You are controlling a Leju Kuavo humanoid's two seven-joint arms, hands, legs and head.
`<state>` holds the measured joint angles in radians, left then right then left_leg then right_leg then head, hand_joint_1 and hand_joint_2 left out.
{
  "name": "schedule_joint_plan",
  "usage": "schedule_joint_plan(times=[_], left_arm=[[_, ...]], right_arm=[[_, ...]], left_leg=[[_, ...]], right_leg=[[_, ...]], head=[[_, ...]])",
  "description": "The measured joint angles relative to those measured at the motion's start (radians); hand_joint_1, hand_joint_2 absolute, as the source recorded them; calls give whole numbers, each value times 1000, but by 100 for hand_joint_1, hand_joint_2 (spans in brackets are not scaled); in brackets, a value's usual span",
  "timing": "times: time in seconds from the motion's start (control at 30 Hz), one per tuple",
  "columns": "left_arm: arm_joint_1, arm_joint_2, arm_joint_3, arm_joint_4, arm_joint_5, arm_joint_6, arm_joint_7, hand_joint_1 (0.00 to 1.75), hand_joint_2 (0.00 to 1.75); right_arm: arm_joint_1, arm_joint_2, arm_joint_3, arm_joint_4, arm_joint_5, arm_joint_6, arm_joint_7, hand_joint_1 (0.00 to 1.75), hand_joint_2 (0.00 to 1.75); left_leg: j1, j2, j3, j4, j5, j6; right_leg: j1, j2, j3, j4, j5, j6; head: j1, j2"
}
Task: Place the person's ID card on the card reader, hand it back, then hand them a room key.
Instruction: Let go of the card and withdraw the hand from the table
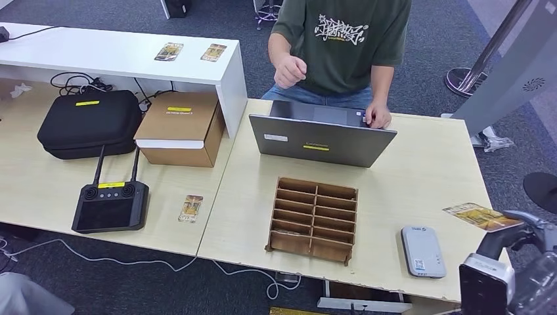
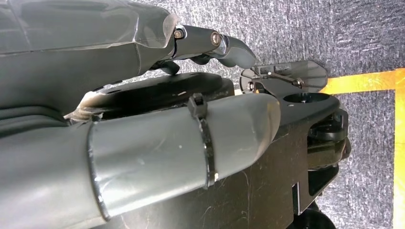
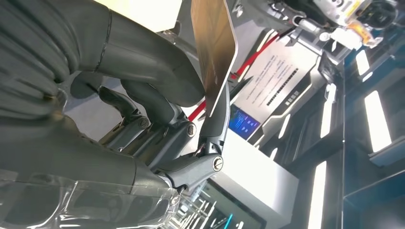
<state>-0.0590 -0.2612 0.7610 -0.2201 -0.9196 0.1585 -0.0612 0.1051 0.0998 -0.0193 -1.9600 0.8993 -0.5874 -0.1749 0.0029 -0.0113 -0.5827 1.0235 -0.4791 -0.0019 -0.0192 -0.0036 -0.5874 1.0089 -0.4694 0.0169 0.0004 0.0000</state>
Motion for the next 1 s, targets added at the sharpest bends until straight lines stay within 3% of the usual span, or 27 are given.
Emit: schedule_joint_plan(times=[0.23, 0.7, 1.0], left_arm=[[-9, -2, 0, 0, -13, -5, 21, 0, 0], [-31, -7, -2, 0, -55, -12, 54, 0, 0], [-34, -7, -15, 0, -78, -18, 66, 0, 0]], right_arm=[[-192, 7, 12, 146, -18, 64, 15, 175, 175], [-735, 23, 21, 706, 44, 107, 115, 175, 175], [-902, 40, 23, 916, 104, 108, 142, 175, 175]], left_leg=[[0, 1, 1, 0, 1, -1], [0, 0, 1, 0, 5, -1], [0, 0, 0, 0, 4, -1]], right_leg=[[0, 2, 0, 0, 1, 0], [0, 2, 0, 1, 4, -1], [0, 1, 0, 1, 4, -1]], head=[[0, 0], [0, 0], [0, 0]])
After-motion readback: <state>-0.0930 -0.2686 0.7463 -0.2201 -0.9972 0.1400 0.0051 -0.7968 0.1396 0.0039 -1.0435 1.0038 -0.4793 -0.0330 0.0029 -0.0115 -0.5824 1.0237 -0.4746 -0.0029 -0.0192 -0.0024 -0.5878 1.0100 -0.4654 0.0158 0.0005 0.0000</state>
